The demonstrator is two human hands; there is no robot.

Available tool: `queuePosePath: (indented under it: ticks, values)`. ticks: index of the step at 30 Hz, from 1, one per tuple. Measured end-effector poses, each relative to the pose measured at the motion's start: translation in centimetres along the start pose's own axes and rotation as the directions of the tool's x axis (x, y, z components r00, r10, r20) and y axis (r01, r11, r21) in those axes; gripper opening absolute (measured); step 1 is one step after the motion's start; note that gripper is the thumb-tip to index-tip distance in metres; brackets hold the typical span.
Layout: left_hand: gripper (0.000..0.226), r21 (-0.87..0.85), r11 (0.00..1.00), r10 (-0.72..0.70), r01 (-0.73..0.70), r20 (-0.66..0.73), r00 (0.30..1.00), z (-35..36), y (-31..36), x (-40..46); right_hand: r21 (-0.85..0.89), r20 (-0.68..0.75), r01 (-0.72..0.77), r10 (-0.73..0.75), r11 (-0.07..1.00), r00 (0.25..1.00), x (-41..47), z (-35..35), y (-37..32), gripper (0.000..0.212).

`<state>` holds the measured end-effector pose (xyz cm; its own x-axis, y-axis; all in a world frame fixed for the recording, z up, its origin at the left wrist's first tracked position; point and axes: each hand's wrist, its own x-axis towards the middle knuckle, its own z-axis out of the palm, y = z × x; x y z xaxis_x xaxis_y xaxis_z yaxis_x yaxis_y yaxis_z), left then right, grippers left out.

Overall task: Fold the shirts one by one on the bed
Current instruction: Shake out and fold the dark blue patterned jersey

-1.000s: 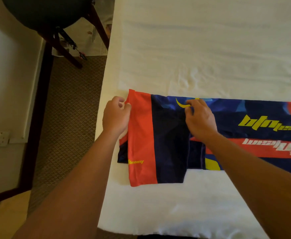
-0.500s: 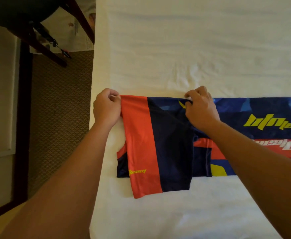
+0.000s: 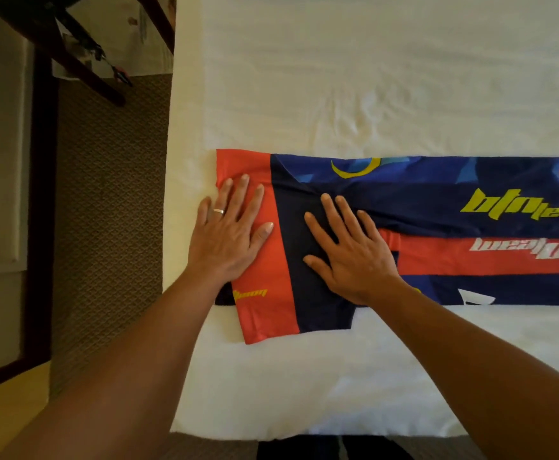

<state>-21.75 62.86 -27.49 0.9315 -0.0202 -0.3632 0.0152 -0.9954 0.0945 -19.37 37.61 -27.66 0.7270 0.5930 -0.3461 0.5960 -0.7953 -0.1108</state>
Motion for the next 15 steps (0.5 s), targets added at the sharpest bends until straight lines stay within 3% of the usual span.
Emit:
queuePosePath:
  ticks: [3, 5, 9, 11, 15]
  values:
    - [0.073, 0.045, 0.998, -0.053, 0.051, 0.033, 0.998, -0.5, 0.6, -0.2, -0.005, 0.019, -0.010, 0.010, 1.000, 1.000, 0.0, -0.5, -0.2, 0.074]
    - [0.075, 0.014, 0.985, -0.174, 0.174, 0.018, 0.985, -1.0, 1.5, -1.3, -0.002, 0.016, -0.011, 0.011, 1.000, 1.000, -0.6, -1.1, -0.6, 0.072]
    - [0.063, -0.196, 0.878, -0.464, 0.438, -0.118, 0.878, -1.0, 4.2, -6.8, 0.003, -0.018, 0.077, -0.077, 0.997, 0.997, -2.9, -1.7, -1.3, 0.059]
    - [0.051, -0.359, 0.775, -0.599, 0.520, -0.156, 0.785, -0.1, 5.7, -10.0, -0.004, -0.020, 0.132, -0.132, 0.991, 0.991, -3.7, -1.8, -1.6, 0.048]
    - [0.023, -0.732, 0.399, -0.742, 0.553, 0.096, 0.663, 1.6, 8.7, -14.3, 0.042, 0.016, 0.141, -0.141, 0.989, 0.990, -4.7, -2.6, -2.2, 0.034]
